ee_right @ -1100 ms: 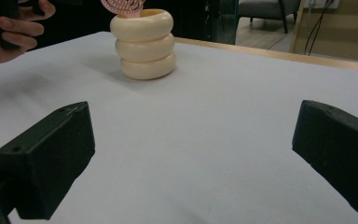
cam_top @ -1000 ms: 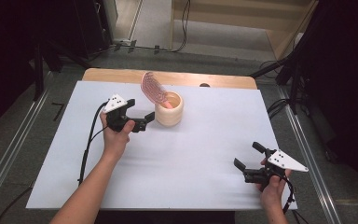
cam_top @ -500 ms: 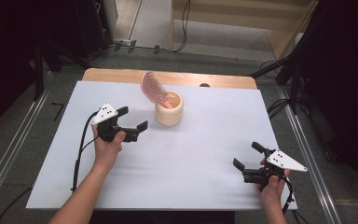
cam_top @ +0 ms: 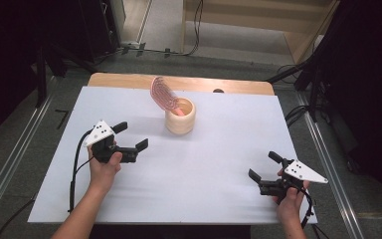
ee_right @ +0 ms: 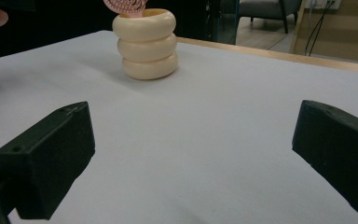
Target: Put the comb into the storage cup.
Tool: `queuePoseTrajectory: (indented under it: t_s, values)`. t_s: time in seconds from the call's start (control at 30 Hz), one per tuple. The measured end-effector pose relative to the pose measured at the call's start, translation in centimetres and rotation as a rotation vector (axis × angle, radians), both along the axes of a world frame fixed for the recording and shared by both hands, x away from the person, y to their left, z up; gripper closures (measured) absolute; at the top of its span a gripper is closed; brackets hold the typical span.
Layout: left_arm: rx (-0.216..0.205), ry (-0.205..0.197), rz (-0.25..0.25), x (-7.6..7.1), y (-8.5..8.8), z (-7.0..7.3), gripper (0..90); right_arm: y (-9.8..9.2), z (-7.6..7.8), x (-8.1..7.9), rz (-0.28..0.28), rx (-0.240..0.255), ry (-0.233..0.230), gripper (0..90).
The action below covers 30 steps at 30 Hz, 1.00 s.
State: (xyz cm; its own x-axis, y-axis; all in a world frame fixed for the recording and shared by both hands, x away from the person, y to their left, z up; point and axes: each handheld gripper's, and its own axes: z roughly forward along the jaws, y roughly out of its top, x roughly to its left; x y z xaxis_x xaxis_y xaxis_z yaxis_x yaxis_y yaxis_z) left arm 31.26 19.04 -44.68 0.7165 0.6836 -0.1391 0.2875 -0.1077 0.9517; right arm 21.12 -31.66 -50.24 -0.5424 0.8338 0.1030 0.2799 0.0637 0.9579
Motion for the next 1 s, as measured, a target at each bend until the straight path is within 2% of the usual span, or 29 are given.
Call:
queuePoseTrajectory:
  t_s: [0.57,1.0]
  values:
    - [-0.014,-0.035,0.020,-3.4,2.9,-0.5,0.0,0.3,0.0,0.0,0.004,-0.007,0.007,0.0]
    - [0.025,-0.050,0.040,-5.7,5.2,-1.1,0.0,0.3,0.0,0.1,-0.004,-0.013,0.006,0.0]
